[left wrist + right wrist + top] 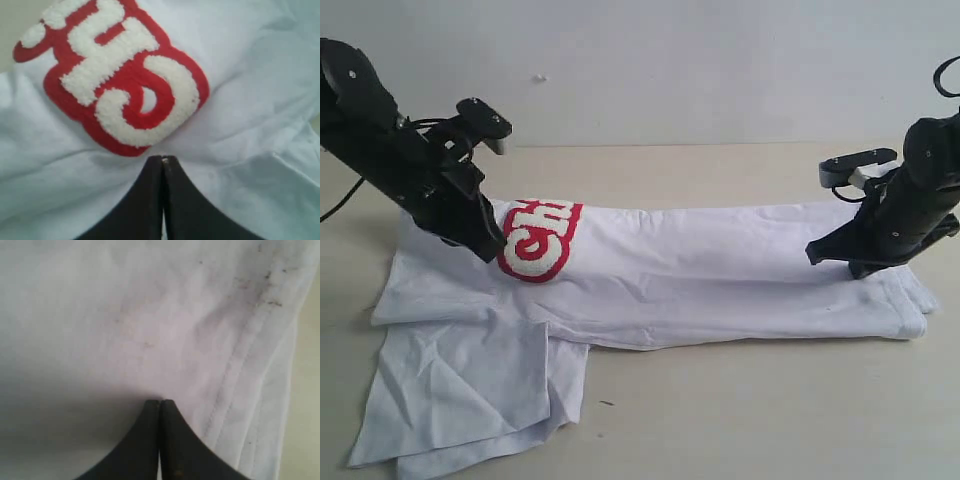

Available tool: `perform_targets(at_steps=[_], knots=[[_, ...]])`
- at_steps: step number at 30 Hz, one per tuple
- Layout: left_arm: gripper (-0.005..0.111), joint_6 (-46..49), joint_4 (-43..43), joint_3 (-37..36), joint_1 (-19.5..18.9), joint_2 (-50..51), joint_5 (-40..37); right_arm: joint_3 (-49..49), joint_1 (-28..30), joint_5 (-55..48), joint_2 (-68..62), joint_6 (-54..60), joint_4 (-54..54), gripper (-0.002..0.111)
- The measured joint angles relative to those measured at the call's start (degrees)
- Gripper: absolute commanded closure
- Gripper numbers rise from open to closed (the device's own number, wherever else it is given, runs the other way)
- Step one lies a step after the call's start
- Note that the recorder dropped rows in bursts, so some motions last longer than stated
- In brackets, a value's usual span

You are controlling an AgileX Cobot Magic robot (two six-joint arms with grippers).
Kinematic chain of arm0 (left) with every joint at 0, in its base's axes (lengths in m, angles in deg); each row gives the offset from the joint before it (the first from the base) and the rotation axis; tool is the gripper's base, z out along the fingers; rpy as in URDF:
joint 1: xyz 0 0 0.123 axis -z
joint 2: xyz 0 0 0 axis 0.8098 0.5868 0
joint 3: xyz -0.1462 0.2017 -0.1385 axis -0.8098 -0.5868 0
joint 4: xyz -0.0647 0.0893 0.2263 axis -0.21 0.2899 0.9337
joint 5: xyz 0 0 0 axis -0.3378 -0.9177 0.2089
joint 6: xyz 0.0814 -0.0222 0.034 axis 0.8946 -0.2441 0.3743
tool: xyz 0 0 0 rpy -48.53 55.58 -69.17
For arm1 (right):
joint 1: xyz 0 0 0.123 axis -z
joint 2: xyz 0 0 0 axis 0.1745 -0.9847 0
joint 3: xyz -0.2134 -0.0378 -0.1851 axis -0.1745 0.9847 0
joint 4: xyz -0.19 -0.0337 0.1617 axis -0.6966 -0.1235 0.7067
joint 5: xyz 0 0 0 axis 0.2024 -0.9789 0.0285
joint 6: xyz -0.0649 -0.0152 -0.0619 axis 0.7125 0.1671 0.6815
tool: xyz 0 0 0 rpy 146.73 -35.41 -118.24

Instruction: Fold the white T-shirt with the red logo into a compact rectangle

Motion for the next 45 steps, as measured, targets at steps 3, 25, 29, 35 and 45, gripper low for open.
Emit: perform_targets(at_steps=[3, 25, 29, 35, 45], knots=[[0.096, 3.4, -1.3, 0.0, 0.0, -0.2, -3.6, 0.0, 0.0, 0.0, 0.0, 0.0, 0.1, 0.108], [0.061, 1.5, 9.8, -18.7, 17.7, -12.1, -4.3, 0.1, 0.0, -1.6, 0.8, 4.0, 8.1, 0.108], [0.061, -3.8, 16.4, -26.2, 22.6, -12.7, 3.3, 0.1, 0.0, -1.6, 0.8, 4.2, 8.9, 0.108], [0.061, -23.6, 36.4, -30.0, 24.9, -10.6, 15.4, 0.1, 0.0, -1.6, 0.8, 4.2, 9.1, 0.108], [0.061, -29.1, 41.9, -28.2, 29.7, -8.8, 13.5, 0.1, 0.0, -1.6, 0.8, 4.2, 9.3, 0.108]])
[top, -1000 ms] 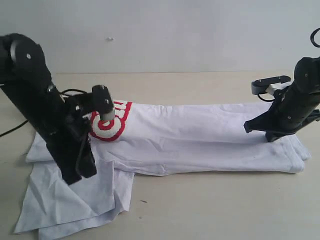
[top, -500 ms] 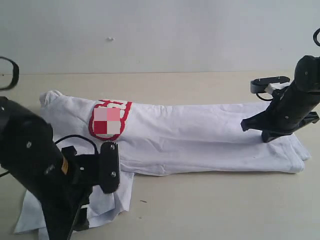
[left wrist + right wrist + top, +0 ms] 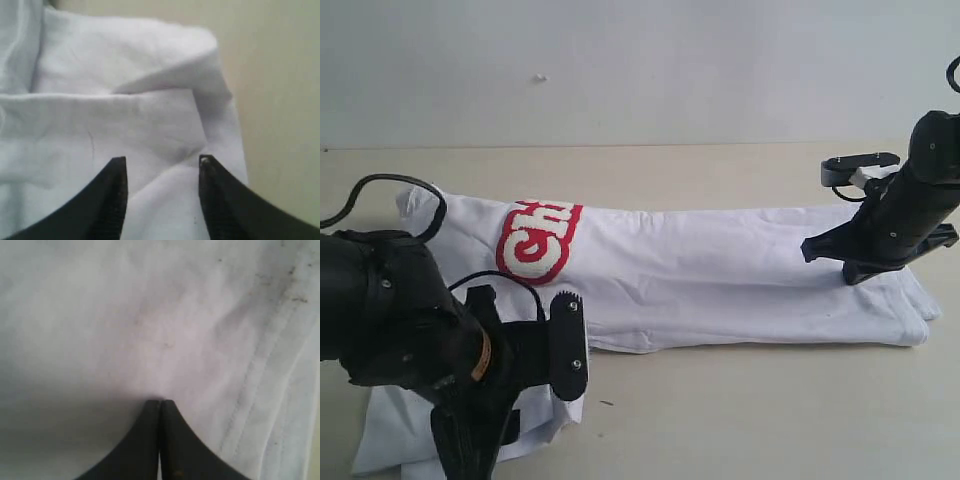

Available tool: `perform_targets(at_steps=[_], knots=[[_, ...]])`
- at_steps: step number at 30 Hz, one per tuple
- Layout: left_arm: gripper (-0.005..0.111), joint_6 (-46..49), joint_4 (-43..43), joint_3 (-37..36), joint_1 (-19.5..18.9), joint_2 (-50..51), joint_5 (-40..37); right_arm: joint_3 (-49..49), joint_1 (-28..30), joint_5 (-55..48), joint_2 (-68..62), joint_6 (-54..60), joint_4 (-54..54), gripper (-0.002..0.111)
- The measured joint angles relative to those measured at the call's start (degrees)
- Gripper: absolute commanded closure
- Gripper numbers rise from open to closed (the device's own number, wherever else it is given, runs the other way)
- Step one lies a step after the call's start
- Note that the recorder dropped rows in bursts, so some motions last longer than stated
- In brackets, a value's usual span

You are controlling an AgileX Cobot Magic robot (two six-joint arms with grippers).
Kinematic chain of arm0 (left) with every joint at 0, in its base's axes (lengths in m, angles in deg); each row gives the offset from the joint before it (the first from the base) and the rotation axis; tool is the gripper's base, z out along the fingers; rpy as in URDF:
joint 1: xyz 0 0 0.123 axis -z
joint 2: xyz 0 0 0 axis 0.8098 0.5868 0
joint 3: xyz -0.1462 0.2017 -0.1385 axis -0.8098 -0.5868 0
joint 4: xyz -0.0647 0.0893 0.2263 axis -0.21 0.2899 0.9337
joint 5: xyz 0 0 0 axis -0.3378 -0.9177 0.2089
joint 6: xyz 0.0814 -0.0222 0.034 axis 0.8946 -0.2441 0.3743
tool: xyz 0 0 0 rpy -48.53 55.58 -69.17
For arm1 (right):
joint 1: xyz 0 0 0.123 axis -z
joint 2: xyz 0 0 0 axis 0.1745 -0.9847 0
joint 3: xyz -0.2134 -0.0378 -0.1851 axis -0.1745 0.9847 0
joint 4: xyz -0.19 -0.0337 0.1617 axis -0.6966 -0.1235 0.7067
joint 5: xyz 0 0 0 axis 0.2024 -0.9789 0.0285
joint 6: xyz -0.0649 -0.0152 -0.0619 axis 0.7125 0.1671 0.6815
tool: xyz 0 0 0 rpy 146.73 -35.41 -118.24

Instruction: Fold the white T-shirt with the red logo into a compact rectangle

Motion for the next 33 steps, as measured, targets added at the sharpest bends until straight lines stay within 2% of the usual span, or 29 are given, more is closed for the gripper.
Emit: perform_targets(at_steps=[4, 13, 20, 22, 26, 27, 33], knots=[[0.061, -0.1, -2.8, 0.6, 0.1, -1.9, -1.3, 0.0, 0.0, 0.0, 0.0, 0.0, 0.1, 0.108], [0.061, 2.8, -11.1, 0.3, 0.1, 0.8, -1.4, 0.0, 0.0, 0.0, 0.0, 0.2, 0.1, 0.108], [0.061, 3.8, -12.5, 0.4, 0.1, 3.0, -1.9, 0.0, 0.0, 0.0, 0.0, 0.2, 0.2, 0.108], [0.068, 3.9, -12.4, 0.6, 0.1, 3.4, -1.9, 0.0, 0.0, 0.0, 0.0, 0.2, 0.2, 0.108], [0.102, 3.9, -10.1, 0.9, 0.1, 3.6, -2.2, 0.0, 0.0, 0.0, 0.0, 0.4, 0.5, 0.108], [0.106, 3.9, -9.5, 1.0, 0.1, 3.6, -2.6, 0.0, 0.0, 0.0, 0.0, 0.4, 0.5, 0.108], [0.107, 3.9, -8.1, 3.3, 0.2, 4.3, -7.9, 0.0, 0.0, 0.0, 0.0, 0.8, 0.6, 0.108]])
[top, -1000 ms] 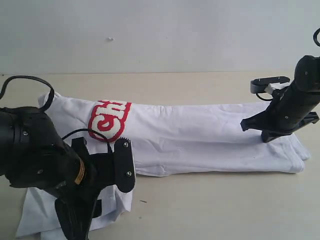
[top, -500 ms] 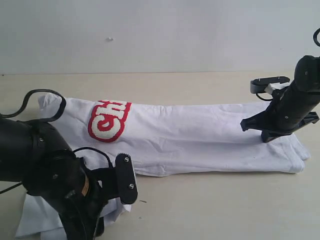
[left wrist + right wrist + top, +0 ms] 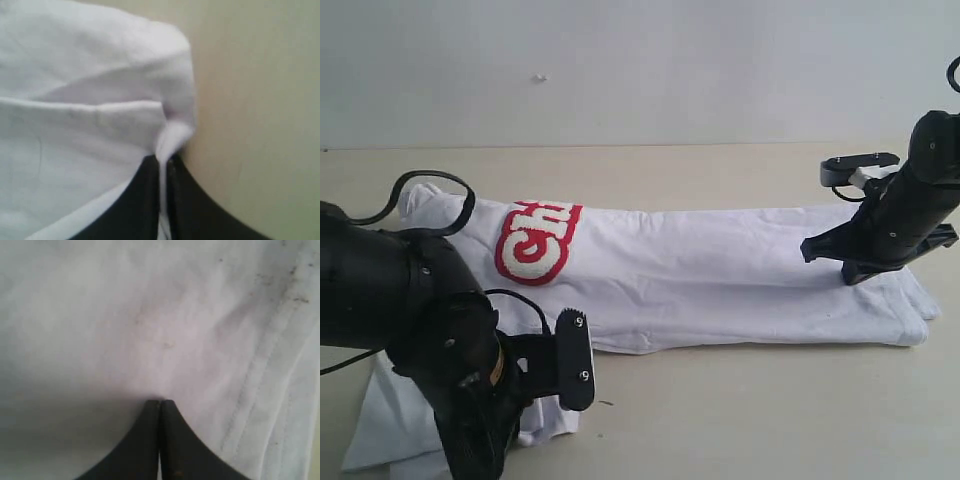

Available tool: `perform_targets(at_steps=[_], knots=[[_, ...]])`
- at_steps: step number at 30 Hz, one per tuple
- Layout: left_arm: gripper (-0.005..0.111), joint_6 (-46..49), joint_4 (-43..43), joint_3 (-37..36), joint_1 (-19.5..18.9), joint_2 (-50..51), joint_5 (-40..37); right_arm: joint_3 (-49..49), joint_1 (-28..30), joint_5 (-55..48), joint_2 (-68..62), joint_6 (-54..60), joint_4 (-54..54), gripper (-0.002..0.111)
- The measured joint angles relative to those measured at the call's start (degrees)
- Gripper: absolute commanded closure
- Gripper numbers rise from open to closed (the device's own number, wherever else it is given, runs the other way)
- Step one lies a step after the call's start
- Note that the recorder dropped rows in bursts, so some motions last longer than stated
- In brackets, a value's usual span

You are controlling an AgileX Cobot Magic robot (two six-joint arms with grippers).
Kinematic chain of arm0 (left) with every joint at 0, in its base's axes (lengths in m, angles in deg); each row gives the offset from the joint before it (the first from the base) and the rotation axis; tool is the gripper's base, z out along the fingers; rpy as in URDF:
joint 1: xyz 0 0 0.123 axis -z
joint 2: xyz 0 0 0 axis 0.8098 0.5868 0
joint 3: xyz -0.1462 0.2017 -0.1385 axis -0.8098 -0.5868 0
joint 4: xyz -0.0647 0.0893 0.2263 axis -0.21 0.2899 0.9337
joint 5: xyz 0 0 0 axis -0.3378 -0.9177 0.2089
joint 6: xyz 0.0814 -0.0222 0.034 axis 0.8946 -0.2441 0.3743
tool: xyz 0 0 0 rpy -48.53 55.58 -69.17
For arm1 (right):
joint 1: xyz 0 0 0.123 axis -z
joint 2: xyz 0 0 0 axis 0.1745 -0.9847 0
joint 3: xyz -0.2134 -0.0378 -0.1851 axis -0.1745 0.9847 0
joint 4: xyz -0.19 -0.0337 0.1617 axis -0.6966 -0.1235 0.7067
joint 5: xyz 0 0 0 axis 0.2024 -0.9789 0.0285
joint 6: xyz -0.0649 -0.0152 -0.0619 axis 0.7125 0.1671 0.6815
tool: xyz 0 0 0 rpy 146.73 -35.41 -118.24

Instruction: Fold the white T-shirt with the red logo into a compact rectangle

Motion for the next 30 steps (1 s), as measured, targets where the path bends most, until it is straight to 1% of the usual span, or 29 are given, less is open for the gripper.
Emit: perform_targets(at_steps=[4, 9, 12, 15, 18, 20, 23, 27, 28, 30], knots=[[0.107, 0.9, 0.1, 1.5, 0.1, -2.5, -3.7, 0.0, 0.0, 0.0, 0.0, 0.3, 0.2, 0.108], [0.107, 1.6, 4.1, 4.2, 0.1, -8.3, -4.6, 0.0, 0.0, 0.0, 0.0, 0.3, 0.2, 0.108], [0.107, 1.7, 10.2, 5.9, 0.1, -10.5, -4.7, 0.0, 0.0, 0.0, 0.0, 0.3, 0.2, 0.108], [0.107, 1.8, 19.3, 7.3, 0.1, -11.1, -3.8, 0.0, 0.0, 0.0, 0.0, 0.3, 0.2, 0.108], [0.107, 1.9, 26.2, 8.3, -0.4, -11.0, -0.3, 0.0, 0.0, -0.1, 0.0, 0.5, 0.2, 0.108], [0.107, 2.0, 29.6, 9.0, -1.6, -10.7, 4.1, 0.0, 0.0, -0.1, 0.0, 0.6, 0.2, 0.108], [0.107, 2.0, 33.7, 9.4, -4.8, -10.3, 11.3, 0.0, 0.0, -0.2, 0.0, 1.3, 0.2, 0.108], [0.106, 2.0, 35.6, 9.4, -9.9, -8.5, 21.9, 0.0, 0.0, -0.2, 0.0, 1.8, 0.2, 0.108], [0.105, 2.0, 35.7, 9.4, -11.2, -7.9, 24.5, 0.0, 0.0, -0.2, 0.0, 2.1, 0.2, 0.108], [0.094, 2.0, 36.0, 9.4, -13.1, -6.6, 28.5, 0.0, 0.0, -0.2, 0.1, 2.5, 0.2, 0.108]])
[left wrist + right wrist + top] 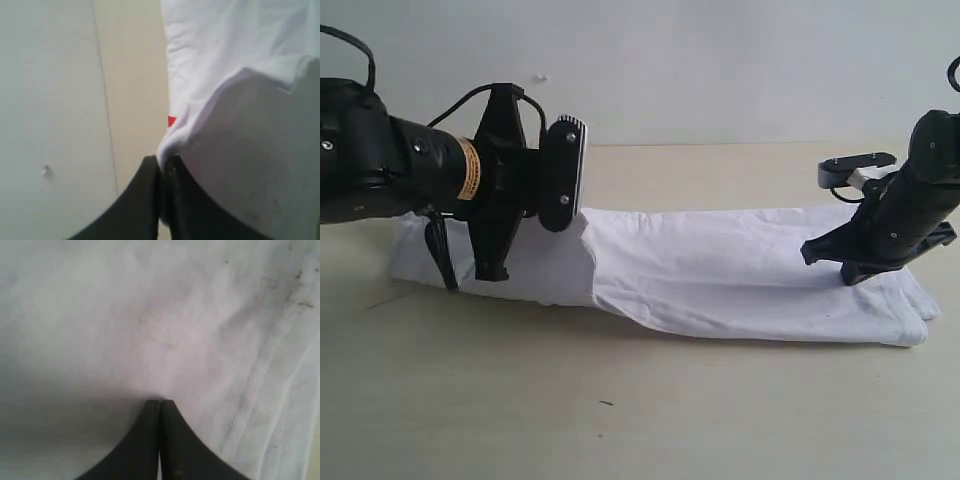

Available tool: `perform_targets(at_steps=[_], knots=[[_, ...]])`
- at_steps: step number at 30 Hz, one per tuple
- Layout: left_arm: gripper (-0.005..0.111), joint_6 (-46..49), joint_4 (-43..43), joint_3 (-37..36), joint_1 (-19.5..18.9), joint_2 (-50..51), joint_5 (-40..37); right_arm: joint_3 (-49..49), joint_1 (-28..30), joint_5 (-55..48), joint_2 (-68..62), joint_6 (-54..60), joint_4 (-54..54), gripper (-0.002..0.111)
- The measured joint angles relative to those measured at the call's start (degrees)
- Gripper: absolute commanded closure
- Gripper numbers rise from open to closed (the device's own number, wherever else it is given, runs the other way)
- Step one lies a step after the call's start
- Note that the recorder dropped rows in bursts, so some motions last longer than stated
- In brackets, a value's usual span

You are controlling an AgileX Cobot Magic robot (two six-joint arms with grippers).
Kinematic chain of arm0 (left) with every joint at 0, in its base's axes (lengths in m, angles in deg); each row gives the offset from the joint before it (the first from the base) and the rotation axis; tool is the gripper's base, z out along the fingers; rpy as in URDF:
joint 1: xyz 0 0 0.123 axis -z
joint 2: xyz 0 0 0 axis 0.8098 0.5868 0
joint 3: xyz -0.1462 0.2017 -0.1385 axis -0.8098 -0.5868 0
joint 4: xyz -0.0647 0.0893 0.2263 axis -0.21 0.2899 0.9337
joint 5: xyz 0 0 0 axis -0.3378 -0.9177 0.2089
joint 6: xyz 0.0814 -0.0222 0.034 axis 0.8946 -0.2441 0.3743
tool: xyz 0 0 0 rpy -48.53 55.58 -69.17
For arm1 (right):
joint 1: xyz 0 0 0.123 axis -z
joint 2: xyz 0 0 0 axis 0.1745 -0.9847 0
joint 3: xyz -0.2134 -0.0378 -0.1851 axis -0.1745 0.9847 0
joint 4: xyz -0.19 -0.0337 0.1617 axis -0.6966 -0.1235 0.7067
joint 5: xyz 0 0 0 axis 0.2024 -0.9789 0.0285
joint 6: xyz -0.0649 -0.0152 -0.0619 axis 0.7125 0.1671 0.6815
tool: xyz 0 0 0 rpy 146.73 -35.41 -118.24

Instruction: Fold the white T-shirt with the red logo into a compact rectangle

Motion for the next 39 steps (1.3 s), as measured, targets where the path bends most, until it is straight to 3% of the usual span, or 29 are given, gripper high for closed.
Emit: perform_targets(at_steps=[5, 6, 15, 20, 24, 27, 33, 39], knots=[[0.041, -0.9, 0.2, 0.0, -2.7, 3.2, 4.6, 0.0, 0.0, 0.0, 0.0, 0.6, 0.0, 0.108], [0.035, -1.0, 0.2, 0.0, -2.9, 3.8, 4.7, 0.0, 0.0, 0.0, 0.0, 0.7, 0.0, 0.108], [0.050, -1.5, 0.2, 0.0, -6.4, 5.8, 12.1, 0.0, 0.0, 0.0, 0.0, 0.7, 0.0, 0.108], [0.049, -0.4, 0.2, 0.0, -9.0, 5.8, 17.2, 0.0, 0.0, 0.0, 0.0, 0.7, 0.0, 0.108], [0.038, -0.1, 0.1, 0.6, -10.4, 7.1, 24.0, 0.0, 0.0, -0.4, 0.0, 0.7, 0.0, 0.108], [0.033, -0.1, -2.9, 2.1, -10.6, 8.9, 24.6, 0.0, 0.0, -0.6, 0.0, 0.7, 0.0, 0.108], [0.036, -0.8, -10.3, 6.6, -10.8, 13.6, 19.9, 0.0, 0.0, -0.8, 0.0, 0.7, 0.0, 0.108], [0.036, -2.6, -11.2, 10.3, -11.1, 17.7, 21.5, 0.0, 0.0, -0.8, 0.0, 0.7, 0.0, 0.108]])
